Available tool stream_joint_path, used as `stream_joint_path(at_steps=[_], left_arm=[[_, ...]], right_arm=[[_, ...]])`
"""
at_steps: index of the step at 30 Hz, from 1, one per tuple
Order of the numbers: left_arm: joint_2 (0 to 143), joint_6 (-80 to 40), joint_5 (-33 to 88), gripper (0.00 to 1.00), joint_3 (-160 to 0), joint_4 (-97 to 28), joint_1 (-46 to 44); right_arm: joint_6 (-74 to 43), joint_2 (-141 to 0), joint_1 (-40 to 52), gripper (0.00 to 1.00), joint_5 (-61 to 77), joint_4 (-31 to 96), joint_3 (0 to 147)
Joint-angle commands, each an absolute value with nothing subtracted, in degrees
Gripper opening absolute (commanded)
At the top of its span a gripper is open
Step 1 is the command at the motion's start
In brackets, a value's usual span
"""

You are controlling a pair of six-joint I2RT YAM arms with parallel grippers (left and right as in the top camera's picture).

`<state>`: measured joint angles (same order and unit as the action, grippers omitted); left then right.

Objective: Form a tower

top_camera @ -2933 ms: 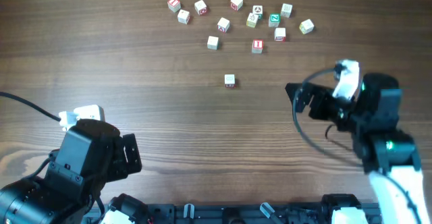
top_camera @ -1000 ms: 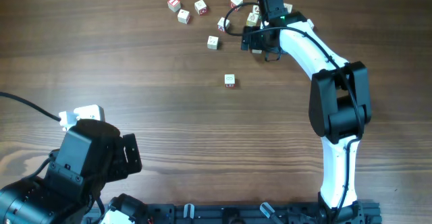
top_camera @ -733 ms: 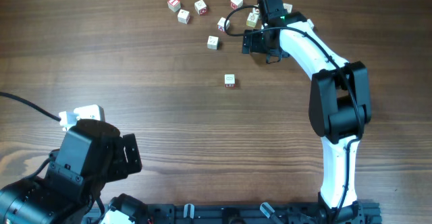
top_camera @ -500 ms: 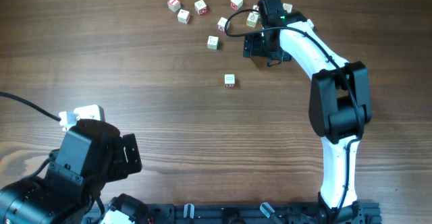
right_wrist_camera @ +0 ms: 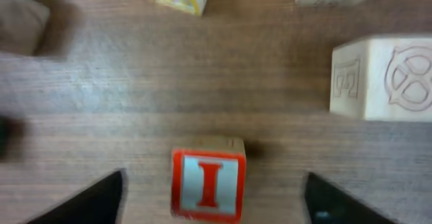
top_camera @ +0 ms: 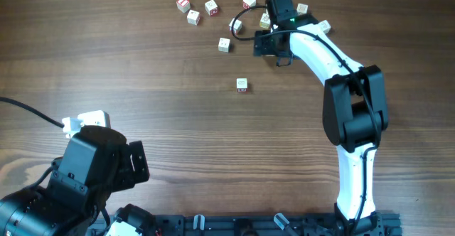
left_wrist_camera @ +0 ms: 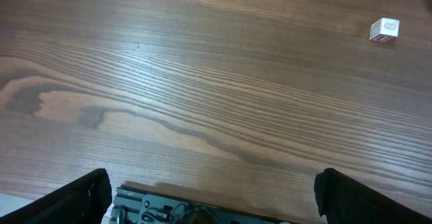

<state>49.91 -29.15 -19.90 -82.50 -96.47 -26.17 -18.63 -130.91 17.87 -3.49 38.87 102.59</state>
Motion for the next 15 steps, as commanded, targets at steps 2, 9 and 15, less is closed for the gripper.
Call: stream_joint_path(at_steps=[2,9,15], left_arm=[[49.8,-28.3,-20.9,1.00,-82.5,-96.5,-25.9],[49.8,-28.3,-20.9,1.00,-82.5,-96.5,-25.9],[49.8,-28.3,-20.9,1.00,-82.5,-96.5,-25.9]], right_arm=[[-18.1,-133.5,18.1,0.69,-5.6,36.5,103.8],[-18.2,-135.4,18.2,0.58,-5.6,36.5,103.8],[-18.2,-135.9,18.2,0.25,-5.6,37.0,104.4]])
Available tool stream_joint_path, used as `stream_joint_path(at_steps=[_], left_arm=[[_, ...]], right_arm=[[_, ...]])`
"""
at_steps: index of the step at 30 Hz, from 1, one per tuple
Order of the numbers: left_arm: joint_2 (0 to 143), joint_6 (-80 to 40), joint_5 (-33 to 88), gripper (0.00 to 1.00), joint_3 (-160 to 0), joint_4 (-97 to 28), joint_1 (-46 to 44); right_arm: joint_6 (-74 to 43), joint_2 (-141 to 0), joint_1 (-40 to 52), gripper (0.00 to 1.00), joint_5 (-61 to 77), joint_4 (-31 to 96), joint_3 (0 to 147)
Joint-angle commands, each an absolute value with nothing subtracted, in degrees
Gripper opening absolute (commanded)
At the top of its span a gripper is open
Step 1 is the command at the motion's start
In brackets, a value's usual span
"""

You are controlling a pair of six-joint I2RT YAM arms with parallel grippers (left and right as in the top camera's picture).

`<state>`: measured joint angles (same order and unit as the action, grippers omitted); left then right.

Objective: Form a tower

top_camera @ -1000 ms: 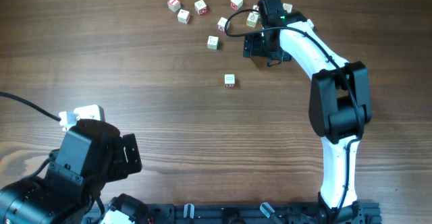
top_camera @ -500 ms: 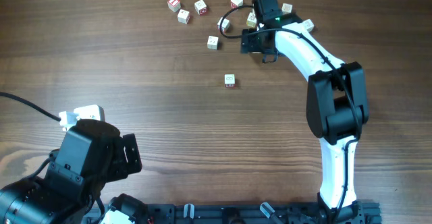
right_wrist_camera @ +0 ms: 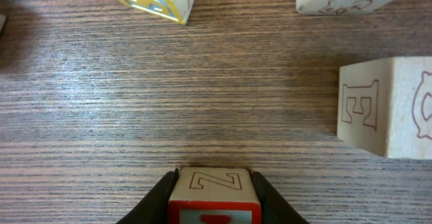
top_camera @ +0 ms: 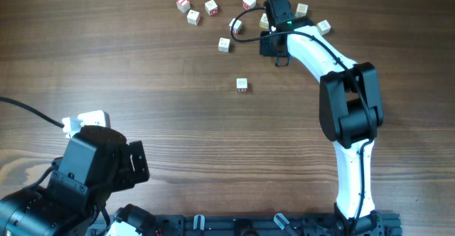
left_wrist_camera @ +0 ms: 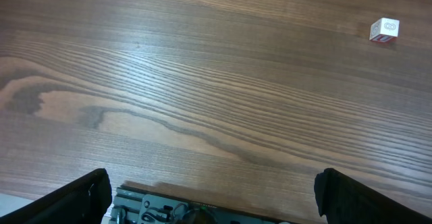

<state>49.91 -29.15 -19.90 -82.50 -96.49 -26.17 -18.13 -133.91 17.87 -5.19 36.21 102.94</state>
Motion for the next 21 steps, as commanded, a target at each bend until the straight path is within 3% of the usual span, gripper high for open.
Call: stream_joint_path(at_steps=[1,7,12,21], left_arm=[[49.8,-28.3,-20.9,1.00,-82.5,-96.5,-25.9],[49.8,-28.3,-20.9,1.00,-82.5,-96.5,-25.9],[49.8,-28.3,-20.9,1.00,-82.5,-96.5,-25.9],[49.8,-28.3,-20.9,1.00,-82.5,-96.5,-25.9]], right_arm=[[-18.2,-135.9,18.2,0.24,-5.6,38.5,105.4],[-18.2,-131.2,18.2,0.19,-5.1,57.8,118.4],[-20.2,-125.4,20.2,0.16,-1.0,68.1,120.0],[-21.6,-124.4,33.0,0.17,-1.2,71.3,119.4]])
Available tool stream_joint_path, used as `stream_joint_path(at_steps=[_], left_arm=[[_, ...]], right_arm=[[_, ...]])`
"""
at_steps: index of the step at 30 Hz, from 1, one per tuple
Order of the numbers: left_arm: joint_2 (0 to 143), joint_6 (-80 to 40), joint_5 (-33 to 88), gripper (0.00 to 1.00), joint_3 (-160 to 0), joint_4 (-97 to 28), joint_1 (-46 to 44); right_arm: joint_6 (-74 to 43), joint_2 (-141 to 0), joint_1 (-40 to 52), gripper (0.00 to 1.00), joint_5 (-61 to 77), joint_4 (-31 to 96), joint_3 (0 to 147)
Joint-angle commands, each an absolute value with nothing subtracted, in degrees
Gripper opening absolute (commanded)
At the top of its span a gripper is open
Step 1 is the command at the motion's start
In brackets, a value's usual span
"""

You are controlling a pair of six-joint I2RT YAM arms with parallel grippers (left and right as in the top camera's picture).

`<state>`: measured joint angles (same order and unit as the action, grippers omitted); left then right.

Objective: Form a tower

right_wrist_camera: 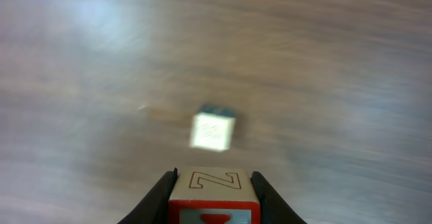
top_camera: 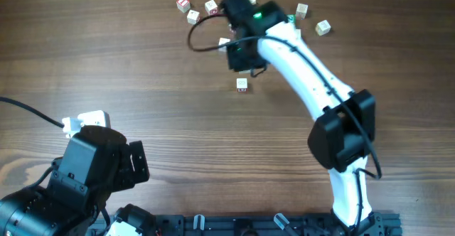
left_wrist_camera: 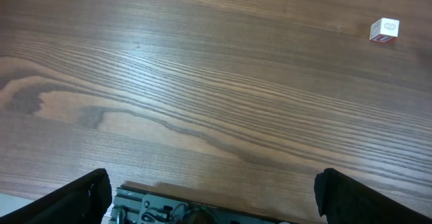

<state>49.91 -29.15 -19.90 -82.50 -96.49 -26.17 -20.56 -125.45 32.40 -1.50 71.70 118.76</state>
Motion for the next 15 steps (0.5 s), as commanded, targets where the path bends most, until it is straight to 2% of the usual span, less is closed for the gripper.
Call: stream_joint_path(at_steps=[1,5,8,15], left_arm=[[49.8,-28.3,-20.9,1.00,-82.5,-96.5,-25.9],[49.8,-28.3,-20.8,1.00,-82.5,-96.5,-25.9],[49.8,-28.3,-20.9,1.00,-82.5,-96.5,-25.9],[49.8,-28.3,-20.9,1.00,-82.5,-96.5,-25.9]], right_arm=[[-21.6,-124.5,33.6,0.17,-1.3,70.6,118.6],[-21.5,-124.5,34.1,0.17,-1.3,67.6,112.1],[-21.0,-124.5,34.1,0.22,-1.2,59.9,104.7],[-21.0,-124.6,33.5,0.22,-3.0,55.2,101.5]])
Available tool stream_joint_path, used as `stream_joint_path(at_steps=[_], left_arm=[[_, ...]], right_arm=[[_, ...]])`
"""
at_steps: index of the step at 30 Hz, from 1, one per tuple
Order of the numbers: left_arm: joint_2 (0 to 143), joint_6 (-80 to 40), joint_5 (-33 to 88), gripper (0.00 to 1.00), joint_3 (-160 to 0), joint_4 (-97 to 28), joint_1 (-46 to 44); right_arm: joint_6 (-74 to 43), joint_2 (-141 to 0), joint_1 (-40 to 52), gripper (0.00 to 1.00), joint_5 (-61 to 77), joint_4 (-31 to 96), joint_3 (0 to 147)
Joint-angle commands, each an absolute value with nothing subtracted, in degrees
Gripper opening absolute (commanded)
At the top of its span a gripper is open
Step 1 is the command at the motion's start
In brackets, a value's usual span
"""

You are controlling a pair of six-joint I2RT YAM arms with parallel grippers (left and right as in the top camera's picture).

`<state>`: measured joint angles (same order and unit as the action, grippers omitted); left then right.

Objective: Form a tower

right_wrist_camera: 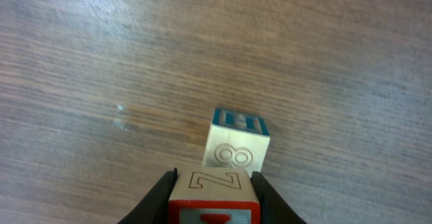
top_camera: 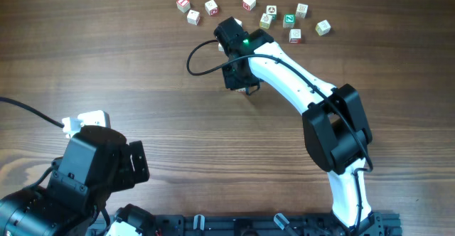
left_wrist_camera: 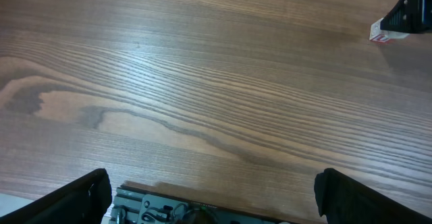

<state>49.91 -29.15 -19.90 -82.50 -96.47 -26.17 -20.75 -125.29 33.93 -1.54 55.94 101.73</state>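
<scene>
My right gripper is shut on a wooden block with a Z on top and a red-framed face. It hangs just above and slightly short of a lone block marked 8, which rests on the table. In the overhead view the right gripper covers most of that lone block. The left wrist view catches the lone block at its far right edge, half hidden by the right gripper. My left gripper stands open over bare table with nothing between its fingers.
Several loose letter blocks lie scattered along the far edge, among them a red one, a green one and a plain one. The right arm's black cable loops left of the gripper. The left arm's bulk fills the near left corner.
The right gripper, still holding the Z block, has moved nearer and lower. The 8 block was small and blurred in the wrist view; it is now large and sharp just beyond the held block.
My right gripper stood open around the red-faced block among the far loose blocks. Then it was shut on it. Then it held the block away from the group, near the lone 8 block, and now hangs close over it. The left arm has not moved.
</scene>
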Motion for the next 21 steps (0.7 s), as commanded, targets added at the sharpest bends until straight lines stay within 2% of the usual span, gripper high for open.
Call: stream_joint_path(at_steps=[1,17,21], left_arm=[[49.8,-28.3,-20.9,1.00,-82.5,-96.5,-25.9],[49.8,-28.3,-20.9,1.00,-82.5,-96.5,-25.9],[49.8,-28.3,-20.9,1.00,-82.5,-96.5,-25.9]], right_arm=[[-21.0,-124.7,33.3,0.22,-3.4,54.8,101.5],[-24.2,-128.1,32.1,0.21,-3.0,54.5,101.5],[-25.7,-128.1,32.1,0.24,-3.0,54.5,101.0]])
